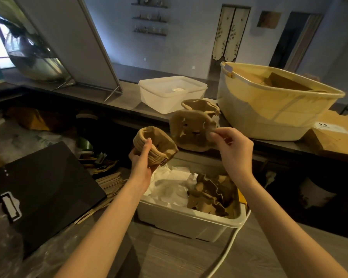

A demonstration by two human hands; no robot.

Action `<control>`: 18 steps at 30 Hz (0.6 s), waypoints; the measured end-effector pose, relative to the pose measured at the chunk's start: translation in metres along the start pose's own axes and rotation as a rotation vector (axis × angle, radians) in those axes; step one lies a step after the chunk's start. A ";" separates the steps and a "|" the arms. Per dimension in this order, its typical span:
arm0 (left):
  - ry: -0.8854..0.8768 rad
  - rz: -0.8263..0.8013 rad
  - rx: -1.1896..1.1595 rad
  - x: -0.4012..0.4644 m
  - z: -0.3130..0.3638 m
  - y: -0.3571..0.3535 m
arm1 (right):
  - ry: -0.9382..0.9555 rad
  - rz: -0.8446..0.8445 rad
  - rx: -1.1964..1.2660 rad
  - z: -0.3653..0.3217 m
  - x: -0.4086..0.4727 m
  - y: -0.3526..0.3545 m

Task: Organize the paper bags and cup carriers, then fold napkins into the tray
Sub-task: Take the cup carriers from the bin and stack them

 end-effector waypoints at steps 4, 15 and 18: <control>-0.024 -0.097 0.045 -0.008 0.000 -0.018 | -0.346 -0.116 0.464 0.024 -0.004 -0.037; -0.051 -0.190 0.092 -0.014 -0.002 -0.032 | -0.810 -0.448 0.654 0.049 -0.042 -0.110; -0.026 -0.141 0.099 -0.012 -0.005 -0.028 | -0.645 -0.555 0.319 0.047 -0.029 -0.099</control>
Point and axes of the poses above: each hand's wrist, its own x-axis towards the middle knuckle, its own y-axis out of the back of the hand, z = x × y, the point moved 10 cm from there along x, towards the middle knuckle, and after that the axes turned 9 degrees about -z, right-handed, at the moved point
